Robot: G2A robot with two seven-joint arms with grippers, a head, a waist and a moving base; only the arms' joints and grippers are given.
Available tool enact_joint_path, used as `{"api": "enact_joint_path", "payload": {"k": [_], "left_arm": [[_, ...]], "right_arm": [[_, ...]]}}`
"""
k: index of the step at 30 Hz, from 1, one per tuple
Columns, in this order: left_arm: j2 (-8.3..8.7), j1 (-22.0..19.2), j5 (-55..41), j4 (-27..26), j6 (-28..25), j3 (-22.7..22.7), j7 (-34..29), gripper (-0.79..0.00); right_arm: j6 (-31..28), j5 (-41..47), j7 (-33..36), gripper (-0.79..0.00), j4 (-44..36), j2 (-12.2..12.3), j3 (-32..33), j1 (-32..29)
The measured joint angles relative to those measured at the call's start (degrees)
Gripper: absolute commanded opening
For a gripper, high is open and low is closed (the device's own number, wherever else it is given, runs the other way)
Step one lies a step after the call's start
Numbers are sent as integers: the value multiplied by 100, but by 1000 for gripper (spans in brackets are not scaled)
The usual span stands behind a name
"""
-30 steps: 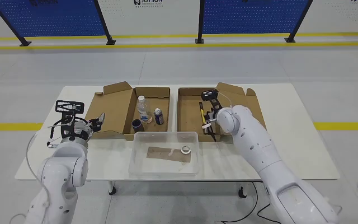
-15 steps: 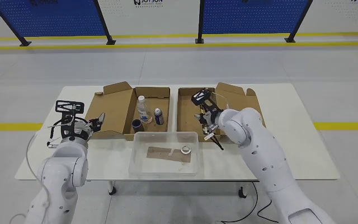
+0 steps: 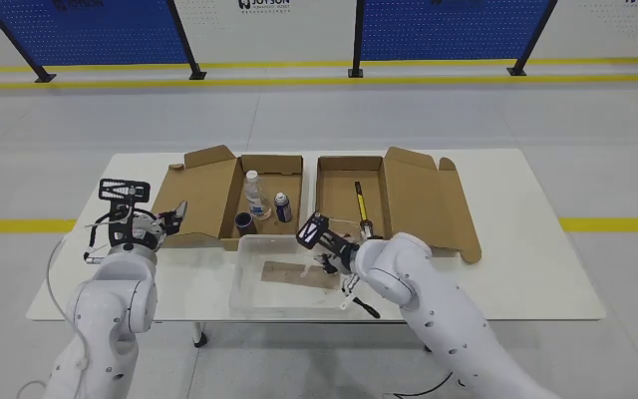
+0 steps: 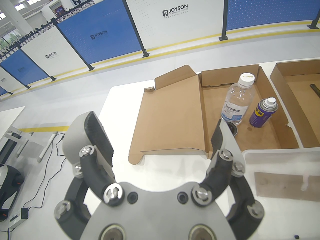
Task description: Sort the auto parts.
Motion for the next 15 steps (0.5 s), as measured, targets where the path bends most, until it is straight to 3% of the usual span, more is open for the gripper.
{"api": "enact_joint_path", "payload": {"k": [15], "left_arm": [[0, 0, 0, 0, 0, 0, 0, 0]], "right_arm": [[-83, -192, -261, -416, 2034, -376, -926, 887]]}}
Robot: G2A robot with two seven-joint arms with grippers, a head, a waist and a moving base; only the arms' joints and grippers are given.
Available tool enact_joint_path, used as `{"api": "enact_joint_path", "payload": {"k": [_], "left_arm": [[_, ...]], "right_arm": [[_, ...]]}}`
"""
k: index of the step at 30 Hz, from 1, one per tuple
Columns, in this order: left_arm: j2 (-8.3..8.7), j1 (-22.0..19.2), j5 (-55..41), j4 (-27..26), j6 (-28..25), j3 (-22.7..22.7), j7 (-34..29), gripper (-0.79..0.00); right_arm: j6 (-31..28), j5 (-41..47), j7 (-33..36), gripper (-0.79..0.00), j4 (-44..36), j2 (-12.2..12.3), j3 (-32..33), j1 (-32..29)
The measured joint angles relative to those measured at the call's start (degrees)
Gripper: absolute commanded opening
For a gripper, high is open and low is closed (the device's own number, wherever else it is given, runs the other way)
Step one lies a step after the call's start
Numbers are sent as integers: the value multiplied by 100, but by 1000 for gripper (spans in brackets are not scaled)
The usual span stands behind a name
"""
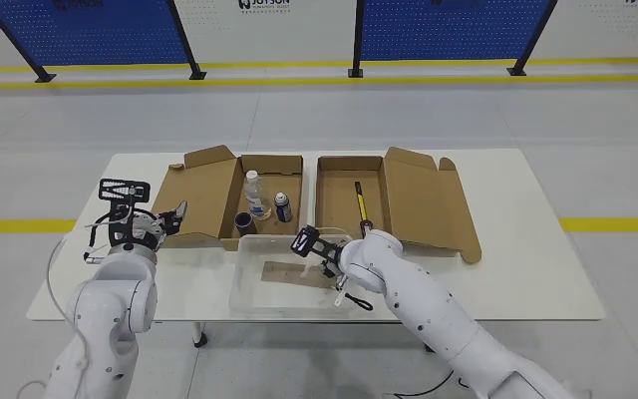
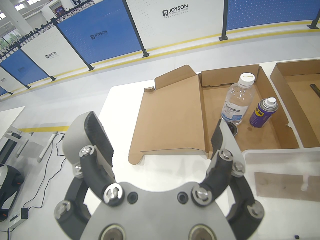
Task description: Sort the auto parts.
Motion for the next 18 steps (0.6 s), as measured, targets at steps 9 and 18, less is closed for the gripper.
{"api": "enact_joint_path", "payload": {"k": [9, 18], "left_arm": [[0, 0, 0, 0, 0, 0, 0, 0], [0, 0, 0, 0, 0, 0, 0, 0]], "right_arm": [[-123, 480, -81, -400, 820, -241, -253, 292], [-261, 714, -130, -336, 1139, -377, -362, 428]]}}
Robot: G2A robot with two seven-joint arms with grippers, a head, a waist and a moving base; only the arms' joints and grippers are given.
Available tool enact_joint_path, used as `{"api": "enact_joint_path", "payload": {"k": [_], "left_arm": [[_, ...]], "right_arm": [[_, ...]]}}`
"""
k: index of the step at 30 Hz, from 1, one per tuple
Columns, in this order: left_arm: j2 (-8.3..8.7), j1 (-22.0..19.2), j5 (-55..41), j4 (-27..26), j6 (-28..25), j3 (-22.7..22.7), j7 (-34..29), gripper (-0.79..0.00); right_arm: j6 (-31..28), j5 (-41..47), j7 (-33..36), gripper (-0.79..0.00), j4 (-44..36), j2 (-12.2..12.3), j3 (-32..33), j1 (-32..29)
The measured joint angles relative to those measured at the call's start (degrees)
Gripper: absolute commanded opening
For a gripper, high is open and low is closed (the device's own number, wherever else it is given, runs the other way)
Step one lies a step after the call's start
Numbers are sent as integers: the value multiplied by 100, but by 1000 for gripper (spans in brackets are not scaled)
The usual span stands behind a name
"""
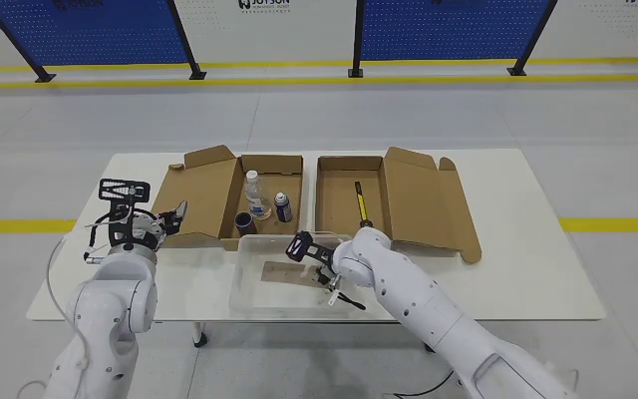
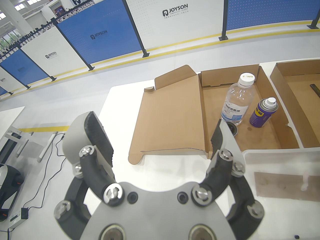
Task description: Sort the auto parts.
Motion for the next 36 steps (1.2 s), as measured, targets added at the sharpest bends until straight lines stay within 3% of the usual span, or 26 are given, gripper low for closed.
{"api": "enact_joint_path", "payload": {"k": [4, 21, 36], "left_arm": [[0, 0, 0, 0, 0, 0, 0, 0], [0, 0, 0, 0, 0, 0, 0, 0], [0, 0, 0, 0, 0, 0, 0, 0]], "right_arm": [[-56, 20, -1, -379, 103, -47, -56, 42], [-347, 598, 83, -379, 486, -216, -64, 183], [-858, 1278, 696, -400, 39, -226, 12, 226]]}}
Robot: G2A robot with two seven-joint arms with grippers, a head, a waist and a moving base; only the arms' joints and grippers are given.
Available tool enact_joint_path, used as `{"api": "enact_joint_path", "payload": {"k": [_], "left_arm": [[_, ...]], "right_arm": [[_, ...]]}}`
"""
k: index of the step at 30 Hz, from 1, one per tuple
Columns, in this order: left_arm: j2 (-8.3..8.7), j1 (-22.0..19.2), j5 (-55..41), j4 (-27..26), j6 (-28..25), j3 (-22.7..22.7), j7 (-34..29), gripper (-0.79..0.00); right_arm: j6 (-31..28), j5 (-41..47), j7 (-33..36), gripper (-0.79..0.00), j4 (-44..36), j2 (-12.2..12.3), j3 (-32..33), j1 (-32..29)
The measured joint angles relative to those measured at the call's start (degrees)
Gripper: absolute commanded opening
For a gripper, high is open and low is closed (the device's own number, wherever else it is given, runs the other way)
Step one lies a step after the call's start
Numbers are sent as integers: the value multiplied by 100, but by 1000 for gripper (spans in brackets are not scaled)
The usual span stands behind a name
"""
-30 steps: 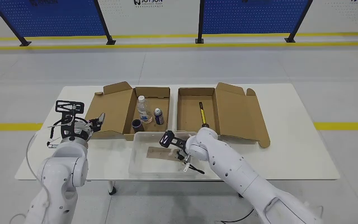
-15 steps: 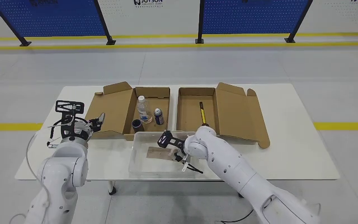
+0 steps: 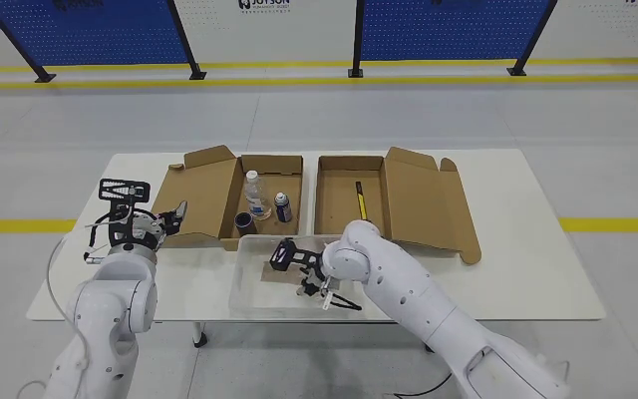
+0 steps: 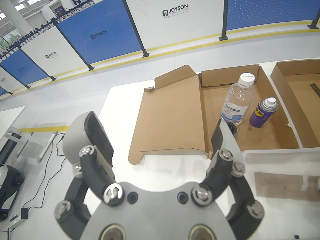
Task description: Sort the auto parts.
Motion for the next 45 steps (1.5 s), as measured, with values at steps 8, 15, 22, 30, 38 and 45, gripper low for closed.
{"api": "enact_joint_path", "payload": {"k": [8, 15, 22, 30, 38, 45], "left_arm": [[0, 0, 0, 0, 0, 0, 0, 0], [0, 0, 0, 0, 0, 0, 0, 0], [0, 0, 0, 0, 0, 0, 0, 0], [0, 0, 0, 0, 0, 0, 0, 0], [0, 0, 0, 0, 0, 0, 0, 0], [0, 0, 0, 0, 0, 0, 0, 0]], "right_arm": [[560, -1210, -326, -406, -134, 106, 9, 45], [728, -1698, -510, -409, -34, 134, -30, -79], [668, -1683, -543, -413, 168, 88, -79, -125], [435, -1402, -373, -409, 165, 27, -110, -139], [371, -1312, -219, -413, 80, 22, -60, -120], [287, -1392, -197, -551, 192, -16, -120, -29]]}}
